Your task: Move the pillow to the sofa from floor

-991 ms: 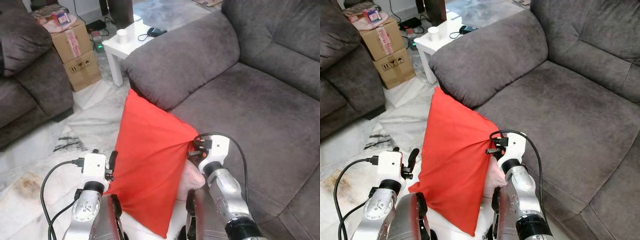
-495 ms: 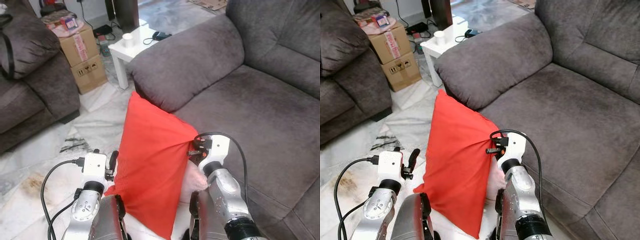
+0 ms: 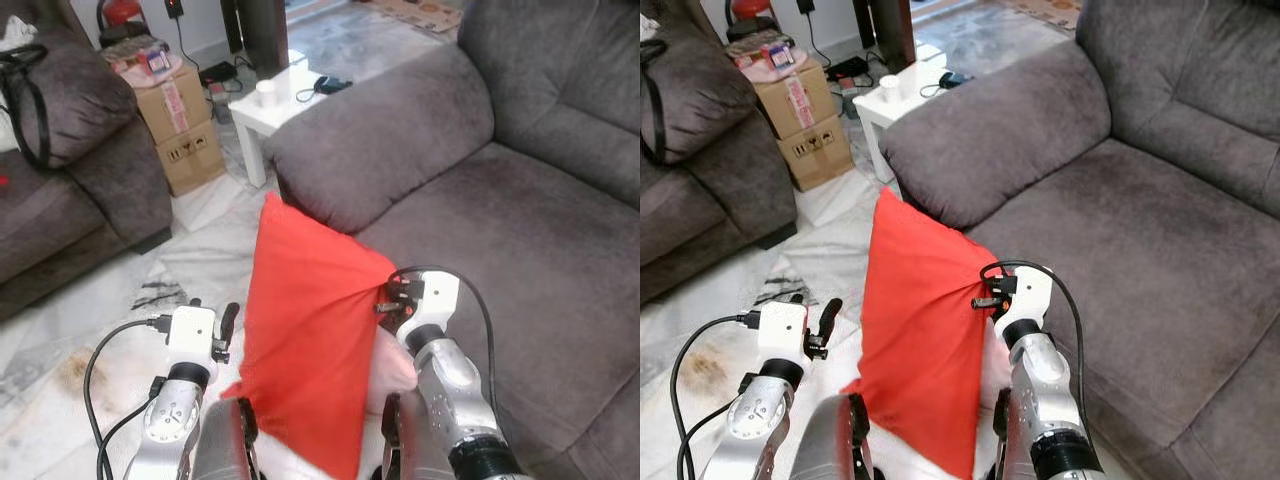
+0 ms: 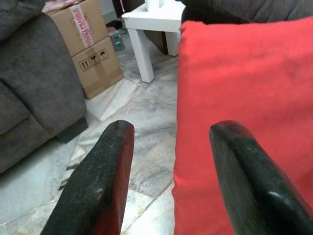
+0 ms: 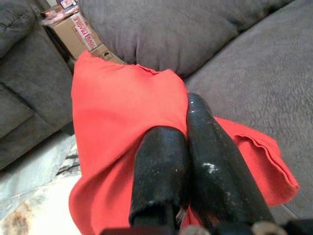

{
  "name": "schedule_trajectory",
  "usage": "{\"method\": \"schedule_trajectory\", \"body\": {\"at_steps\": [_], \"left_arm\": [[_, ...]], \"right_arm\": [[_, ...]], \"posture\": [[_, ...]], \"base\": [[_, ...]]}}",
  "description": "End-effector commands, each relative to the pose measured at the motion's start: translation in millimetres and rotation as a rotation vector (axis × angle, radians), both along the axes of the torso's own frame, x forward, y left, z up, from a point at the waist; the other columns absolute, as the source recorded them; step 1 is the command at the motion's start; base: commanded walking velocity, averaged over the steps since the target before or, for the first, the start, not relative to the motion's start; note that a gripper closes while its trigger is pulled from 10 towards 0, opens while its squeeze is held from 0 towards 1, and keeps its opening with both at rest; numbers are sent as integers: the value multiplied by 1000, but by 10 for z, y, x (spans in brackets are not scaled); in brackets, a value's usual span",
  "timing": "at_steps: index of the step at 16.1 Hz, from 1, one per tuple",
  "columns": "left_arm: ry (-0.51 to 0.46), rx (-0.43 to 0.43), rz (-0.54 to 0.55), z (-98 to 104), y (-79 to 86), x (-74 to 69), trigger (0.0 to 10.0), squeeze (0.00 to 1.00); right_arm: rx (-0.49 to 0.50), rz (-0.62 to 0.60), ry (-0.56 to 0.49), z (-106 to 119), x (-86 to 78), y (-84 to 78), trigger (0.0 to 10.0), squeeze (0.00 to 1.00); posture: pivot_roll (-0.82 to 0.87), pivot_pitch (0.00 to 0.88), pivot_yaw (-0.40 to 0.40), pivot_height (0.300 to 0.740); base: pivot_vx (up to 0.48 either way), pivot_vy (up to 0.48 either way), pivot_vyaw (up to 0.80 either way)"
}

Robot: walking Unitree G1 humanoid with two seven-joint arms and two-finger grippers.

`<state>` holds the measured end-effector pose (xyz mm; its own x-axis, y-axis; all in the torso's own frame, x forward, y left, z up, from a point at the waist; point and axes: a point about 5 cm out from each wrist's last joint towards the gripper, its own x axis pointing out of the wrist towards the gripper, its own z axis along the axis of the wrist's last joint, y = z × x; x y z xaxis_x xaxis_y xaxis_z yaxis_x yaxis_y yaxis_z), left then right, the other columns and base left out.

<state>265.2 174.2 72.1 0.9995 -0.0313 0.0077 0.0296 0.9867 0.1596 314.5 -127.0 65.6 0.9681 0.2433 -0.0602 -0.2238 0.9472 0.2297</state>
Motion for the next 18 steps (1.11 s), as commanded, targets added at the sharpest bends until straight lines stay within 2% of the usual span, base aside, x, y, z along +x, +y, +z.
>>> {"method": "schedule_trajectory", "body": {"at_steps": [1, 8, 18], "left_arm": [[17, 9, 2, -25, 28, 5, 10000, 0], [12, 11, 11, -9, 54, -6, 10000, 0], [10, 19, 4, 11, 76, 21, 10000, 0]], "right_arm": [[27, -24, -103, 221, 96, -26, 10000, 0], [31, -21, -110, 240, 111, 9, 10000, 0], [33, -40, -123, 266, 142, -28, 10000, 0]], "posture": [[13, 96, 19, 661], [22, 117, 19, 740], [29, 120, 30, 740]], "base": [[0, 0, 0], [0, 0, 0], [0, 0, 0]]}}
